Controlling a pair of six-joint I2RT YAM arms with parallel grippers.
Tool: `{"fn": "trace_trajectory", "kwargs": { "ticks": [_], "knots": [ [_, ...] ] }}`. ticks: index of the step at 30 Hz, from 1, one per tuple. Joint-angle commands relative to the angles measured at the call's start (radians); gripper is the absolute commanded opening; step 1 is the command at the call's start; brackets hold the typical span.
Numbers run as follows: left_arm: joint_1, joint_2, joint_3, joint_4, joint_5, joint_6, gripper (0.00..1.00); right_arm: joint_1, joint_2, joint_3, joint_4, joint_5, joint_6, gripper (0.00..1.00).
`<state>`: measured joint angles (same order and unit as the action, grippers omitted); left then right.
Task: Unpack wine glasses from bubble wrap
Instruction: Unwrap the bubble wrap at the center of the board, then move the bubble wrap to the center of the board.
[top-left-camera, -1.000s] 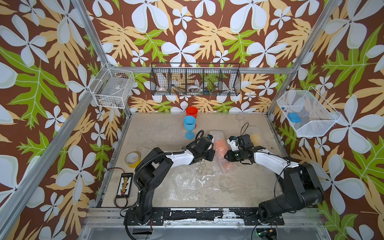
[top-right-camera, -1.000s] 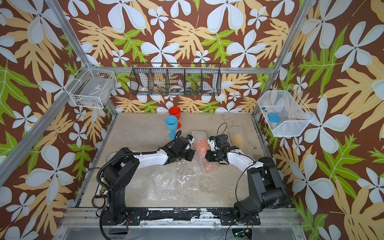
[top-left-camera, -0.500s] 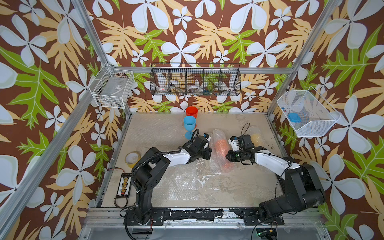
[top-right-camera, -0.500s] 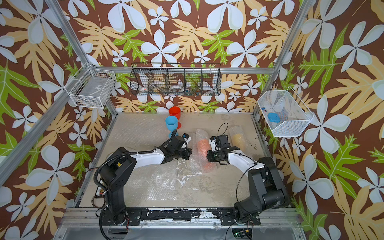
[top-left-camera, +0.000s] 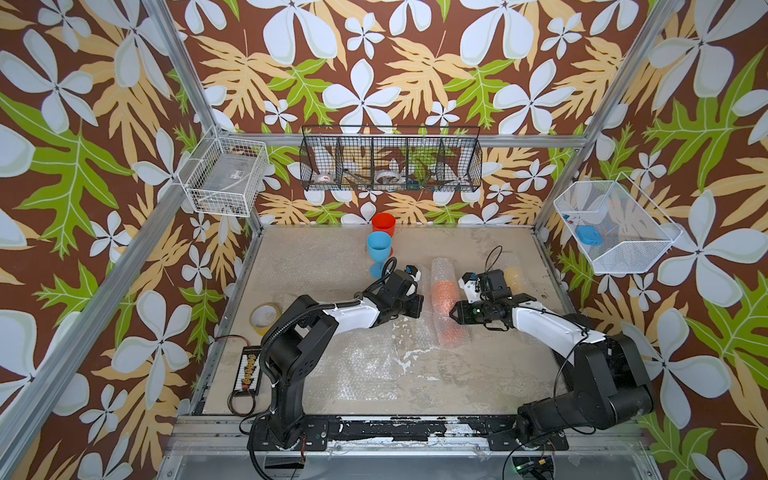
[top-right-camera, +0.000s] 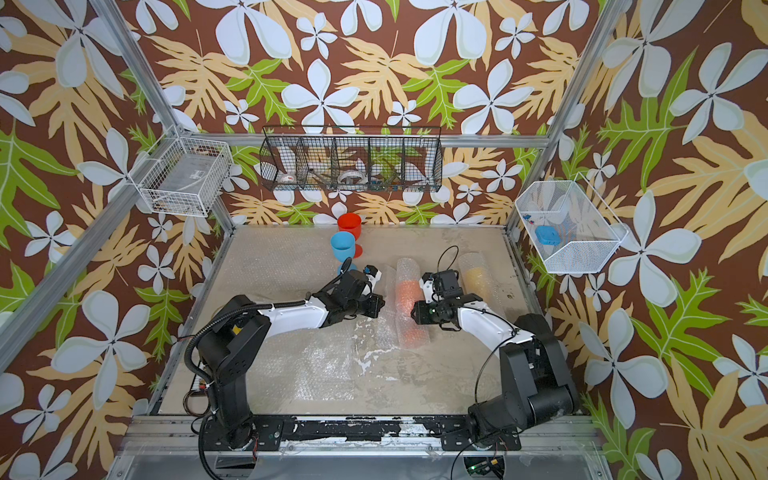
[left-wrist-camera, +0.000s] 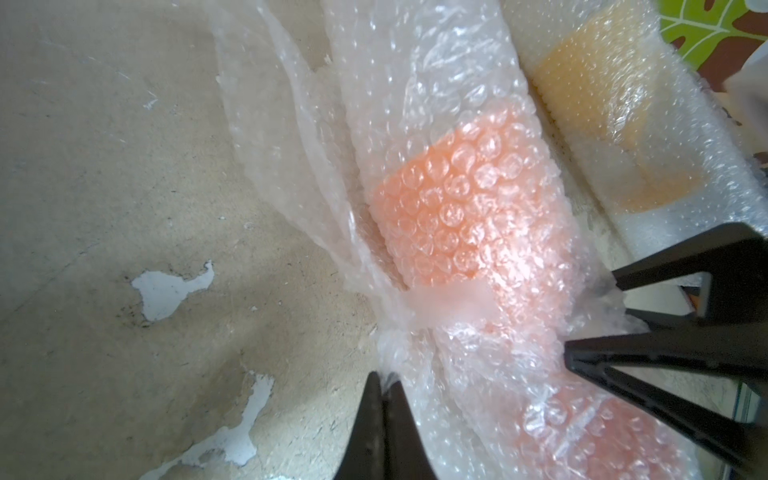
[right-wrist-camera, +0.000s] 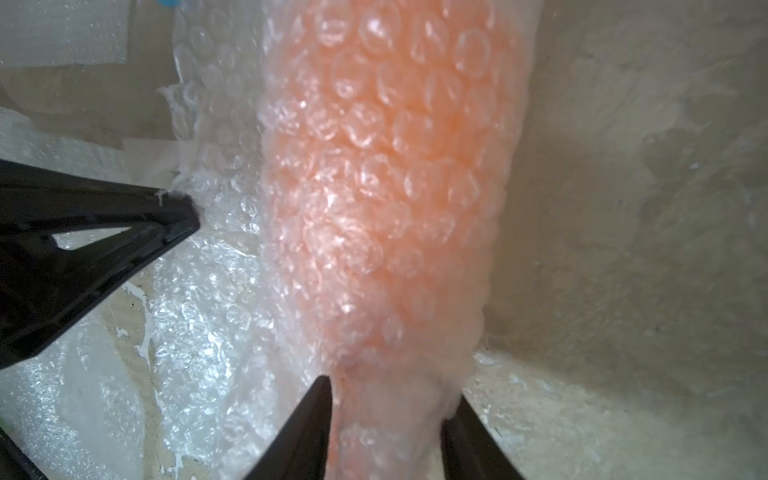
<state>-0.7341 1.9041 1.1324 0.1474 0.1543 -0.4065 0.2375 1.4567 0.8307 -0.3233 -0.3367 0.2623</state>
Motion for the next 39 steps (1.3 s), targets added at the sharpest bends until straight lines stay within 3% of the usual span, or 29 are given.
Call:
{"fn": "trace_trajectory", "kwargs": {
  "ticks": [1,12,16,24,30,39],
  "knots": [
    [0.003,-0.002,0.01,0.019,0.02,0.0,0.0,-0.022,-0.027,0.016,-0.015,-0.001,0.014,0.5],
    [0.003,-0.019,0.014,0.028,0.056,-0.014,0.0,0.022,-0.035,0.077,-0.046,0.041,0.013,0.71],
    [0.002,-0.015,0.019,0.027,0.069,-0.015,0.0,0.041,0.001,0.083,-0.036,0.056,0.015,0.73],
    [0.003,-0.005,0.026,0.027,0.085,-0.021,0.0,0.056,0.072,0.089,-0.022,0.112,0.005,0.72],
    [0.001,0.02,0.068,0.008,0.089,-0.021,0.0,0.057,0.12,0.098,0.005,0.172,0.008,0.62],
    [0.003,0.178,0.368,-0.173,0.027,0.026,0.0,0.029,0.223,0.209,0.062,0.175,0.021,0.56]
  ]
}}
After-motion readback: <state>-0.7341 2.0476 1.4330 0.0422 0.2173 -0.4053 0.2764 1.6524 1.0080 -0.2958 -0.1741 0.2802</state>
